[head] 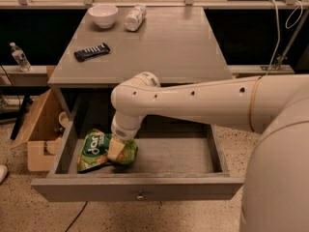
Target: Pick green rice chip bag from top drawer and place on counter
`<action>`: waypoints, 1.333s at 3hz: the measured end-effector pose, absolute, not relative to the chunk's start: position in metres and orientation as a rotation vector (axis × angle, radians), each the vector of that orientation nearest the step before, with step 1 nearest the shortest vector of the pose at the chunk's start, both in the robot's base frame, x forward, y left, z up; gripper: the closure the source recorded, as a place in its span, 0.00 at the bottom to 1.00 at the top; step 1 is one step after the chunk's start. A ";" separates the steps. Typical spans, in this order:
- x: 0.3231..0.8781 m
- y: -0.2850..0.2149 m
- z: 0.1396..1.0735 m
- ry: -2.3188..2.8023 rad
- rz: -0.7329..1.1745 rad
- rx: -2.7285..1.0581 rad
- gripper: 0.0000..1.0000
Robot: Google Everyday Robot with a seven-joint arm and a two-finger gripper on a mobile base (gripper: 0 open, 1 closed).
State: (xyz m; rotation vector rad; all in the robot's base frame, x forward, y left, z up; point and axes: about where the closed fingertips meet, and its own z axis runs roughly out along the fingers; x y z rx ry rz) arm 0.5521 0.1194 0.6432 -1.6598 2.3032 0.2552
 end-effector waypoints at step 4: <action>0.563 -0.042 0.749 2.306 0.187 -1.360 1.00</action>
Offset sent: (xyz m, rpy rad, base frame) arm -0.0001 -0.0839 0.0051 0.0811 0.0124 -0.1543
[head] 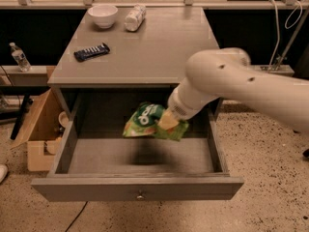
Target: Pick green rice chip bag from top drawer and place on counter
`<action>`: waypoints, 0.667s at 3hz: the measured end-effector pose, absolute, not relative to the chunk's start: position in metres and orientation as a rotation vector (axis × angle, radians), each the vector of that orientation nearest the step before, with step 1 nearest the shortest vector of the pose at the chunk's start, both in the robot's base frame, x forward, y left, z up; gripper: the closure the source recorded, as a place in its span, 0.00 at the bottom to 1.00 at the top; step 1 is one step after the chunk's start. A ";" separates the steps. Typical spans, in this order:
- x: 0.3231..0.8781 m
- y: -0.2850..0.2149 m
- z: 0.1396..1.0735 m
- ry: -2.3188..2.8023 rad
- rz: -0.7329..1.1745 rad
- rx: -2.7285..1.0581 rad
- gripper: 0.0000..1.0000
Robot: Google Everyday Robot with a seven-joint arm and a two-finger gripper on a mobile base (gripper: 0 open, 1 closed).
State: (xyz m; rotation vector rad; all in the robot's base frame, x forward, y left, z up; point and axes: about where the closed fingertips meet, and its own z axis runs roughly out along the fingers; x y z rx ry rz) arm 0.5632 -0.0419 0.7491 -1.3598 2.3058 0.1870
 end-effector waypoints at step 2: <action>0.578 -0.101 0.823 2.297 0.082 -1.302 1.00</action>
Offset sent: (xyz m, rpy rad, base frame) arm 0.0109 -0.0508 0.0573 -0.0329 -0.0550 -0.0433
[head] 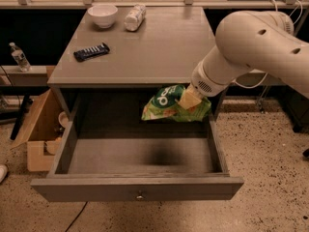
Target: Pick green rice chip bag from top drawer and place on counter
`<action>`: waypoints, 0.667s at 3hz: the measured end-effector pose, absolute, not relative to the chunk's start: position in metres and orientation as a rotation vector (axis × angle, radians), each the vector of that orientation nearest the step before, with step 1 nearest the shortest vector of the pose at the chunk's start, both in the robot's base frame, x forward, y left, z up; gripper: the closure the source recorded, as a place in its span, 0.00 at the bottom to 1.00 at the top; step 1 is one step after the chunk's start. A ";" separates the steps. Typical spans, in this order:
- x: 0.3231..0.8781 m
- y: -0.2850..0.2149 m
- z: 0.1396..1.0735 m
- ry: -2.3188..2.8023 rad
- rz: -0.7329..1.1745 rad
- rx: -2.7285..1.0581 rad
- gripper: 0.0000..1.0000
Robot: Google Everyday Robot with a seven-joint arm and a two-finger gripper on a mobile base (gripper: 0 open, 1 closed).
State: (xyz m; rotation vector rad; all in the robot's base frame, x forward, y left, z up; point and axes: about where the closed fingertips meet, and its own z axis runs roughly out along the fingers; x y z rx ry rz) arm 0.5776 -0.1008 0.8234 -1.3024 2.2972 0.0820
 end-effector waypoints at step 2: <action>0.545 -0.151 0.875 2.318 0.001 -1.178 1.00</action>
Offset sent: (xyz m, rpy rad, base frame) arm -0.0620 -0.0998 0.1074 -0.0344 -0.1151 -0.2080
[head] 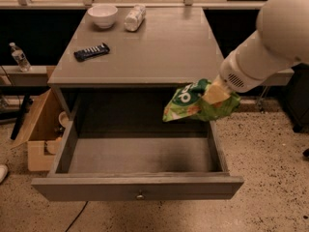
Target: Pick green rice chip bag from top drawer and place on counter
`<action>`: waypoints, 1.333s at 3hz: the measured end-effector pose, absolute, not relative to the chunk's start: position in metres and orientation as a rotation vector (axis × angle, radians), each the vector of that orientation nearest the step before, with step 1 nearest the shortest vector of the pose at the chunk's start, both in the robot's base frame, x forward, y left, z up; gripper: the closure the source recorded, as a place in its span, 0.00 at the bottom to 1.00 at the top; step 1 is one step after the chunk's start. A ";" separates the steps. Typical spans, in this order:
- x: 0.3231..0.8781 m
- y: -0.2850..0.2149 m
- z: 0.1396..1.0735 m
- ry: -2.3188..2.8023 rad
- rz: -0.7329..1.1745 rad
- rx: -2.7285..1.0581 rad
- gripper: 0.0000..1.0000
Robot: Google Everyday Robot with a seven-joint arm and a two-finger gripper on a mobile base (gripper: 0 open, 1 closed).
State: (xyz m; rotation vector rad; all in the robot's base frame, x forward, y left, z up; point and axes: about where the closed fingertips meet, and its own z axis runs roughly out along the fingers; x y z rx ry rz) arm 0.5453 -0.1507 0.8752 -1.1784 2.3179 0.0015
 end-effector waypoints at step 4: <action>0.651 -0.189 0.934 2.299 -0.117 -1.030 1.00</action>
Offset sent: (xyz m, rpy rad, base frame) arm 0.0690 -0.0569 0.0834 -0.0738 -0.1124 -0.1099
